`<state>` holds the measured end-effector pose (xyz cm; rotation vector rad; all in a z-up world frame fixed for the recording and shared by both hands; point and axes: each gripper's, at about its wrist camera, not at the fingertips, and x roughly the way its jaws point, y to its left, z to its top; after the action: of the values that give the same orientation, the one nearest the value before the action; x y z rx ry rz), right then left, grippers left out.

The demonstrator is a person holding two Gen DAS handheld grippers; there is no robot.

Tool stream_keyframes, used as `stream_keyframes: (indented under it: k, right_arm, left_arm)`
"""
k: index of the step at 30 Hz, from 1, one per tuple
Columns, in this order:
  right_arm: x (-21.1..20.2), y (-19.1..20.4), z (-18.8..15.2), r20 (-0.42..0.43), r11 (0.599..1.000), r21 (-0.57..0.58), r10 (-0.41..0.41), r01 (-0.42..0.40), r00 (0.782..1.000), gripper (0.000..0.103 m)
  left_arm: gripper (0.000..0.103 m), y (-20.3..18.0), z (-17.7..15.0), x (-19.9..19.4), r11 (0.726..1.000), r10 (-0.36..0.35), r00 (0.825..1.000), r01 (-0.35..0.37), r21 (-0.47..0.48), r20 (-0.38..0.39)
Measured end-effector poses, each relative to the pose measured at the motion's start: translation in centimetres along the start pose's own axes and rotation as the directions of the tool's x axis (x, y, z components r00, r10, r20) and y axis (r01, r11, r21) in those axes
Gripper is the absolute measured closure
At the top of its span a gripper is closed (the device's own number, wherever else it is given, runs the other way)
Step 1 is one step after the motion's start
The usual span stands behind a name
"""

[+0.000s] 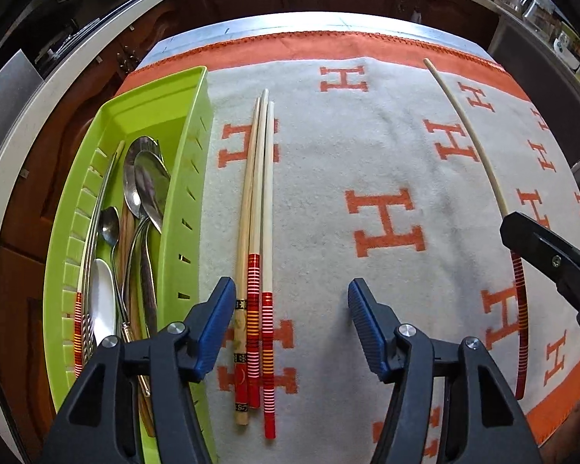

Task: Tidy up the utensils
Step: 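Grasp another red-banded chopstick with the left tool while the right tool holds its chopstick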

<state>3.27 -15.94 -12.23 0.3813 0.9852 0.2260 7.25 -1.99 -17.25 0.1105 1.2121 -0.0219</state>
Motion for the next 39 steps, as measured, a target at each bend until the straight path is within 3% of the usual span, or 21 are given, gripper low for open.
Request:
stream_keyframes:
  k: [3,9,18,22,30,34,38,39]
  right_arm:
    - [0.1,-0.6,0.0,-0.003,1.000,0.015,0.007,-0.007,1.000,0.097]
    - [0.3,-1.7,0.1,-0.005,0.999,0.044,0.018,-0.017,1.000,0.097]
    - [0.5,-2.5,0.2,-0.009,0.998,0.059,0.028,-0.027,1.000,0.097]
    - [0.5,-2.8,0.1,-0.009,0.997,0.064,0.034,-0.034,0.999,0.097]
    - [0.6,-3.0,0.1,-0.012,0.997,0.070,0.033,-0.032,0.999,0.097]
    - [0.7,-3.2,0.1,-0.013,0.997,0.072,0.034,-0.033,0.999,0.098]
    - [0.7,-3.2,0.1,-0.012,0.997,0.067,0.034,-0.034,0.999,0.097]
    - [0.6,-3.2,0.0,-0.011,0.997,0.068,0.035,-0.034,0.999,0.097]
  left_arm:
    - [0.035,-0.6,0.5,0.4,1.000,0.024,1.000,-0.024,0.016,-0.007]
    - [0.034,-0.6,1.8,1.1,1.000,-0.014,0.999,0.014,-0.005,-0.050]
    - [0.058,-1.5,2.2,1.0,0.997,-0.071,0.997,0.071,-0.011,-0.019]
    - [0.084,-1.7,2.2,0.8,0.993,-0.117,0.993,0.117,-0.011,0.001]
    - [0.084,0.4,1.6,0.9,0.947,-0.300,0.954,0.297,-0.123,-0.011]
    - [0.088,0.7,1.2,0.9,0.946,-0.302,0.953,0.299,-0.125,-0.004]
    - [0.089,0.2,1.2,0.8,0.958,-0.271,0.962,0.271,-0.097,0.008]
    - [0.094,0.2,1.2,0.6,0.962,-0.259,0.966,0.259,-0.091,0.015]
